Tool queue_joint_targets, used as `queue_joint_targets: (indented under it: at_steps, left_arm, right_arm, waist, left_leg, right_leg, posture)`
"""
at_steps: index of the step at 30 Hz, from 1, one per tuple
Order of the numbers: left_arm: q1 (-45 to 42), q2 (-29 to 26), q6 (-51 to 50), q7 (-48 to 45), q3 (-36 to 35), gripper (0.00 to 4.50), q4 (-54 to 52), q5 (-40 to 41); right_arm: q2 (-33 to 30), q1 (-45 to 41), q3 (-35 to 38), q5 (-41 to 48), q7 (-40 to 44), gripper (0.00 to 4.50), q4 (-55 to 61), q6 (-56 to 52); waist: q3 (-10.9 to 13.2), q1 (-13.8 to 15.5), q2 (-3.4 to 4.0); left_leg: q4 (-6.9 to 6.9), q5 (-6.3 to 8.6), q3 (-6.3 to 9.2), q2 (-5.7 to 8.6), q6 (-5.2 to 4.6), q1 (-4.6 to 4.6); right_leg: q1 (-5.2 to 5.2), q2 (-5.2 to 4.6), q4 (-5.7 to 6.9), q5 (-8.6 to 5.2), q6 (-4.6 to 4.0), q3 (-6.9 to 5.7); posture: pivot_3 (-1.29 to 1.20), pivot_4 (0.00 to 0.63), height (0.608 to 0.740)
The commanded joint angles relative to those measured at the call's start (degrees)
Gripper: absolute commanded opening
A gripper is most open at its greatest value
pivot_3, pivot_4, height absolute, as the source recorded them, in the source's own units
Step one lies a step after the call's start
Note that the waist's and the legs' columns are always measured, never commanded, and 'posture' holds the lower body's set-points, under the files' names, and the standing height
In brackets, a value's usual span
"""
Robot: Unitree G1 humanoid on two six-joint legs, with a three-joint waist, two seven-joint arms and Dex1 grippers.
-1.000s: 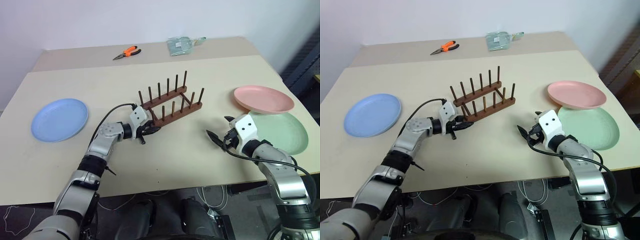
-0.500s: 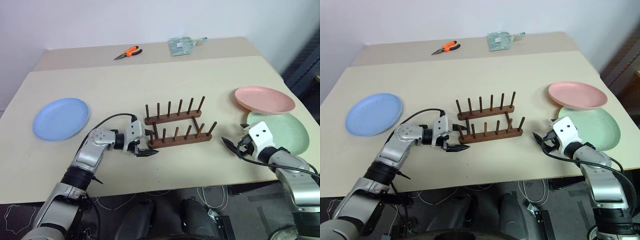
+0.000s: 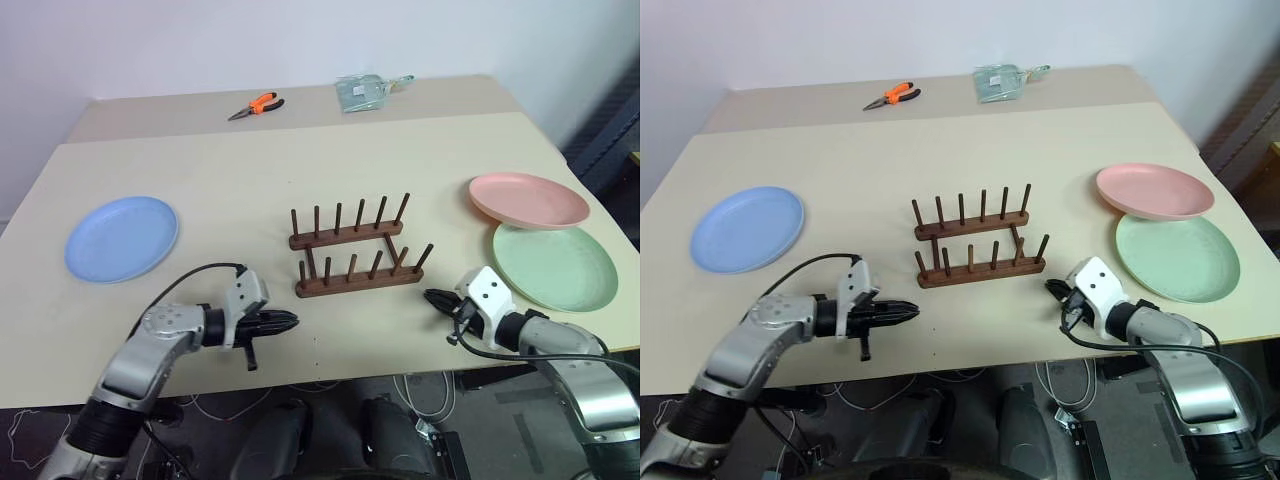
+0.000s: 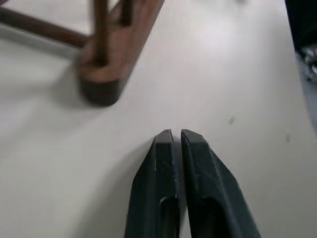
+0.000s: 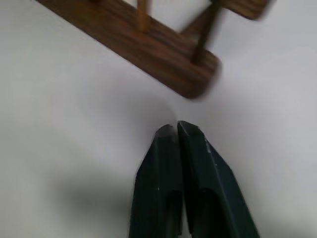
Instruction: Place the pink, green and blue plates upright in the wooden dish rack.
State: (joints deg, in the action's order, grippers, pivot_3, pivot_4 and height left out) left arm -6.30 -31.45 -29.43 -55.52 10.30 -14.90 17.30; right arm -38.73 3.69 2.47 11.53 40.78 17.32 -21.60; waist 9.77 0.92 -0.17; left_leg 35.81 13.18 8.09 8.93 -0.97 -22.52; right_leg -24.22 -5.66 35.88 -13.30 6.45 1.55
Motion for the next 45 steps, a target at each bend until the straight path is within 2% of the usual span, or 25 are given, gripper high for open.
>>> queue_joint_targets:
  at_steps: [1, 4, 8, 15, 18, 23, 27, 34, 37, 41, 42, 45]
  left_arm:
    - [-0.76, 3.91, -0.46, 7.07, 2.44, 0.07, 0.43, -3.24]
    - [-3.62, 8.10, 4.32, 15.38, 3.13, 0.07, 6.88, -9.39]
    - [-7.73, 11.74, 7.31, 22.56, 1.90, 0.07, 15.57, -12.67]
    - [-9.78, 12.71, 9.74, 23.81, 1.30, 0.07, 18.94, -12.33]
    - [-8.67, 11.83, 10.38, 22.76, 1.22, 0.00, 17.47, -11.87]
    - [-5.85, 11.14, 9.74, 18.81, -0.73, 0.00, 10.08, -6.23]
    - [-4.30, 10.46, 8.56, 15.00, -0.85, 0.00, 4.10, -2.25]
    - [-5.75, 11.38, 6.84, 13.81, 0.09, 0.00, 1.07, -0.44]
    - [-5.73, 11.65, 6.14, 14.19, 0.16, 0.00, -0.07, -0.33]
    - [-4.69, 11.27, 5.94, 14.56, 0.03, 0.00, -1.10, -0.60]
    - [-4.39, 11.15, 5.90, 14.69, -0.06, 0.00, -1.33, -0.64]
    - [-3.59, 10.71, 6.04, 14.81, -0.45, 0.00, -1.75, -0.60]
  right_arm:
    - [1.63, -2.15, -2.57, -0.85, -1.21, 0.00, 1.98, -1.02]
    - [3.94, -6.63, -5.85, -6.33, -5.89, 0.00, -2.99, 0.22]
    - [8.18, -12.71, -6.43, -8.83, -10.90, 0.00, -9.92, 0.39]
    - [8.98, -16.12, -5.20, -8.98, -10.82, 0.00, -13.62, 1.83]
    - [5.96, -14.85, -2.56, -7.50, -8.18, 0.82, -10.10, 2.02]
    - [-4.75, -13.82, 4.92, -9.32, -6.03, 3.30, -5.27, 3.96]
    - [-15.29, -14.33, 6.78, -16.33, -6.69, 3.30, -9.79, 8.31]
    - [-21.60, -19.46, -1.78, -32.87, -15.43, 3.30, -27.71, 17.56]
    - [-20.89, -23.25, -5.61, -36.90, -18.31, 2.42, -35.66, 21.07]
    - [-20.03, -25.91, -7.94, -39.21, -20.75, 0.36, -40.84, 24.35]
    - [-20.13, -26.18, -8.30, -39.80, -21.36, 0.02, -41.33, 25.05]
    - [-20.12, -26.50, -7.33, -39.80, -23.26, 0.02, -40.98, 26.39]
  waist:
    - [0.00, 0.05, -0.01]
    - [-0.01, -0.02, -0.03]
    - [-0.09, -0.15, -0.10]
    - [-0.13, -0.17, -0.09]
    - [-0.13, -0.19, -0.09]
    - [-0.07, -0.35, 0.00]
    - [0.03, -0.14, -0.06]
    - [0.07, -0.17, -0.12]
    - [0.09, -0.35, -0.07]
    - [0.12, -0.23, -0.04]
    - [0.12, -0.21, -0.03]
    - [0.14, -0.19, -0.01]
  left_leg:
    - [0.00, 0.01, 0.00, 0.00, 0.01, 0.00]
    - [0.06, 0.04, 0.00, 0.00, 0.07, 0.02]
    - [0.19, 0.05, 0.00, -0.01, 0.11, 0.08]
    - [0.12, 0.00, 0.00, -0.02, 0.02, 0.12]
    - [0.14, 0.00, 0.00, -0.02, 0.02, 0.12]
    - [0.10, 0.01, -0.05, -0.02, 0.01, 0.04]
    - [0.13, 0.01, -0.08, -0.02, 0.01, -0.02]
    - [0.16, 0.00, -0.12, -0.03, 0.00, -0.05]
    - [0.14, -0.01, -0.16, -0.03, 0.00, -0.06]
    - [0.13, -0.01, -0.18, -0.04, 0.00, -0.05]
    - [0.14, -0.01, -0.18, -0.04, 0.00, -0.06]
    - [0.15, -0.01, -0.20, -0.04, 0.00, -0.08]
  right_leg:
    - [0.02, 0.00, -0.02, 0.00, 0.00, -0.01]
    - [0.08, 0.01, -0.06, 0.01, -0.01, -0.03]
    - [0.17, 0.05, -0.03, 0.06, -0.09, -0.10]
    - [0.10, 0.07, 0.06, 0.16, 0.11, -0.12]
    - [0.10, 0.07, 0.07, 0.16, 0.11, -0.12]
    - [-0.03, 0.06, 0.08, 0.14, 0.12, -0.09]
    - [-0.06, 0.04, 0.07, 0.13, 0.11, -0.09]
    - [-0.04, 0.03, 0.04, 0.05, -0.05, -0.11]
    - [-0.08, 0.04, 0.05, 0.05, -0.06, -0.09]
    - [-0.11, 0.05, 0.07, 0.06, -0.05, -0.07]
    - [-0.11, 0.05, 0.07, 0.06, -0.05, -0.07]
    - [-0.12, 0.05, 0.07, 0.06, -0.05, -0.05]
  posture:
    - [0.00, 0.150, 0.740]
    - [0.00, 0.150, 0.740]
    - [0.00, 0.150, 0.740]
    - [0.00, 0.150, 0.740]
    - [0.00, 0.150, 0.740]
    - [0.00, 0.150, 0.740]
    - [0.00, 0.150, 0.740]
    - [0.00, 0.150, 0.740]
    - [0.00, 0.150, 0.740]
    - [0.00, 0.150, 0.740]
    - [0.00, 0.150, 0.740]
    - [0.00, 0.150, 0.740]
